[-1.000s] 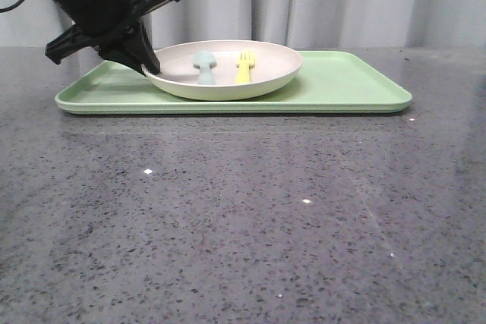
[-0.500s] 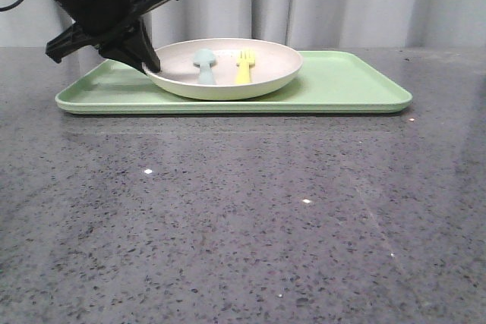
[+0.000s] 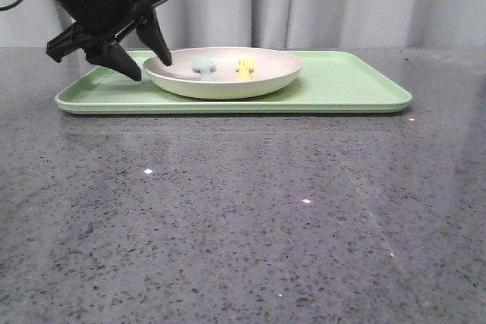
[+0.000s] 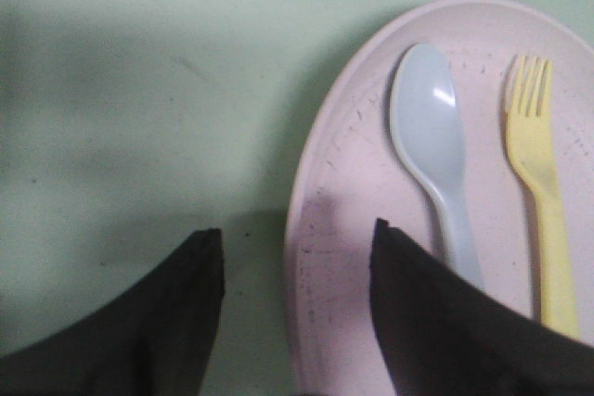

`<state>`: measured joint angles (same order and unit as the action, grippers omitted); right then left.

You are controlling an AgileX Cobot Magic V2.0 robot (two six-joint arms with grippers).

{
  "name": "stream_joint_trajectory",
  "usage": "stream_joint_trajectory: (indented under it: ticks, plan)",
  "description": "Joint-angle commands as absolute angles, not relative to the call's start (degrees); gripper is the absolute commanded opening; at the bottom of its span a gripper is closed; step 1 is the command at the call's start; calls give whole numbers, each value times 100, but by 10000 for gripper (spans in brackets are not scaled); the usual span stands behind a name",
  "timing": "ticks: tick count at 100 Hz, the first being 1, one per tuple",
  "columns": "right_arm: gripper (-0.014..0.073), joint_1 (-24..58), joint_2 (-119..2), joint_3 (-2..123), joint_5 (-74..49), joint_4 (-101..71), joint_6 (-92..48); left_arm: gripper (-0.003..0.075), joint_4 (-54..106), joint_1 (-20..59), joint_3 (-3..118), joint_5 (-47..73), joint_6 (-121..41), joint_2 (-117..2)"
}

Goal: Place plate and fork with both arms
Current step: 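Lower the plate onto the tray and open the left gripper, then raise the left gripper away from the plate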

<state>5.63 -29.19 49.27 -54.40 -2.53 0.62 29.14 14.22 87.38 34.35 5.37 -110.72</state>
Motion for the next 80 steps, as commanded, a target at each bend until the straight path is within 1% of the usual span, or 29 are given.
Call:
stream_joint_trajectory:
  ticks: [1, 19, 54, 66, 80]
  plan:
    - [490, 530, -2993, 5113, -5075, -261, 0, 463, 3061, 1463, 8959, 3270, 592, -10733]
    - [490, 530, -2993, 5113, -5081, -261, 0, 462, 2896, 1350, 9023, 3576, 592, -10564]
    - [490, 530, -2993, 5113, -5081, -261, 0, 462, 1174, 1173, 8974, 3904, 592, -9512]
    - [490, 530, -2993, 5113, -5081, -261, 0, 462, 780, 1004, 8671, 3979, 592, -9010]
    - [490, 530, -2993, 5113, -5081, -261, 0, 462, 640, 719, 7933, 3798, 592, -8283]
